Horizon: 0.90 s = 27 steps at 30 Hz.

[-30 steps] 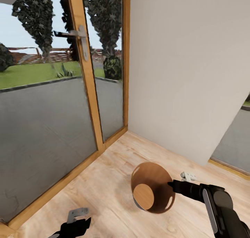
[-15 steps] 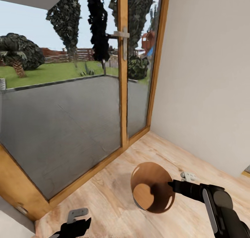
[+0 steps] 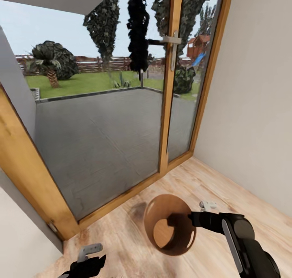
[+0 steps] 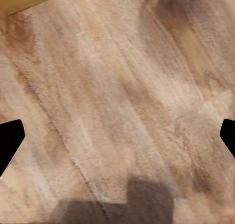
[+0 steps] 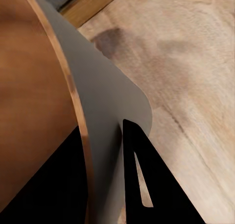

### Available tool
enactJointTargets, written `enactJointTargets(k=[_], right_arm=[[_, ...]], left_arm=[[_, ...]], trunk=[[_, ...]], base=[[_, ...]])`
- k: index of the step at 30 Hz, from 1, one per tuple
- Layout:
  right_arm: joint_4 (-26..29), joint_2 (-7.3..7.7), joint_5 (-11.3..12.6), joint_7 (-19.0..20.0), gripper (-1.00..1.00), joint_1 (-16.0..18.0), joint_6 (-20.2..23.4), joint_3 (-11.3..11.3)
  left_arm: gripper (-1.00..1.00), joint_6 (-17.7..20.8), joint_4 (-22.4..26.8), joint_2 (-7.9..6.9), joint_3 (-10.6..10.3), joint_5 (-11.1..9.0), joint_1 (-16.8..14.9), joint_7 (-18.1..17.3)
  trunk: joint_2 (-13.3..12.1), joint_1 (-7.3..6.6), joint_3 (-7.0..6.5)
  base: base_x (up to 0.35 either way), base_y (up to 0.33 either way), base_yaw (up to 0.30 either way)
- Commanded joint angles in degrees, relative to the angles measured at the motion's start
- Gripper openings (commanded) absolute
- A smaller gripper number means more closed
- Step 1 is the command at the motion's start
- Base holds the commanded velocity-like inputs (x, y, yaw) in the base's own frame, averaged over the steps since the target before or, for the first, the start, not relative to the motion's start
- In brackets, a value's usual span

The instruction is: Put the three can of soda from the living room inside the tash can in the kitchen.

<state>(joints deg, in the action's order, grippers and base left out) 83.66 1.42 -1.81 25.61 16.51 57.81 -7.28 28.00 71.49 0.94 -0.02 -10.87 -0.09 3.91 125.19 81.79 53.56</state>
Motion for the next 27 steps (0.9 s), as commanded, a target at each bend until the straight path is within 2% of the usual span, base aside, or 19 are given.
enactJointTargets(k=[1,10,16,18,19,21,24,27], right_arm=[[-0.05,-0.01,1.43,0.16,-1.00,0.01,0.21,0.04],[-0.33,-0.07,1.44,0.24,-1.00,0.01,0.04,0.22],[-0.24,0.00,1.38,0.54,-1.00,0.01,0.18,0.35],[-0.25,-0.05,1.43,0.52,-1.00,0.01,0.18,0.81],[-0.25,-0.09,1.34,0.22,-1.00,0.01,0.10,4.70],[-0.25,-0.09,1.16,0.01,-1.00,0.01,0.06,8.76],[-0.25,-0.12,1.07,-0.39,-1.00,0.01,0.06,11.52],[-0.32,-0.11,1.17,-0.89,-1.00,0.01,0.06,12.32]], left_arm=[[1.00,-0.02,-0.02,0.01,0.10,-0.08,0.00,0.05],[1.00,-0.55,-2.18,-0.09,0.98,-2.19,0.00,0.05],[1.00,-0.65,-2.97,-0.14,0.97,-2.38,0.00,0.05],[1.00,-0.76,-4.82,-0.17,0.86,-2.32,0.00,0.05],[1.00,-0.89,-6.58,-0.20,0.82,-2.16,0.00,0.05],[1.00,-1.37,-7.23,-0.11,0.76,-2.07,0.00,0.05],[1.00,-1.78,-7.53,-0.01,0.73,-2.06,0.00,0.05],[1.00,-1.94,-7.64,-0.02,0.72,-2.09,0.00,0.05]], trunk=[[0.00,0.00,0.00],[0.00,0.00,0.00],[0.00,0.00,0.00],[0.00,0.00,0.00],[0.00,0.00,0.00],[0.00,0.00,0.00],[0.00,0.00,0.00],[0.00,0.00,0.00]], base=[[0.000,0.000,0.298],[0.000,0.000,0.298],[0.000,0.000,0.299],[0.000,0.000,0.298],[0.000,0.000,0.298],[0.000,0.000,0.298],[0.000,0.000,0.299],[0.000,0.000,0.299]])
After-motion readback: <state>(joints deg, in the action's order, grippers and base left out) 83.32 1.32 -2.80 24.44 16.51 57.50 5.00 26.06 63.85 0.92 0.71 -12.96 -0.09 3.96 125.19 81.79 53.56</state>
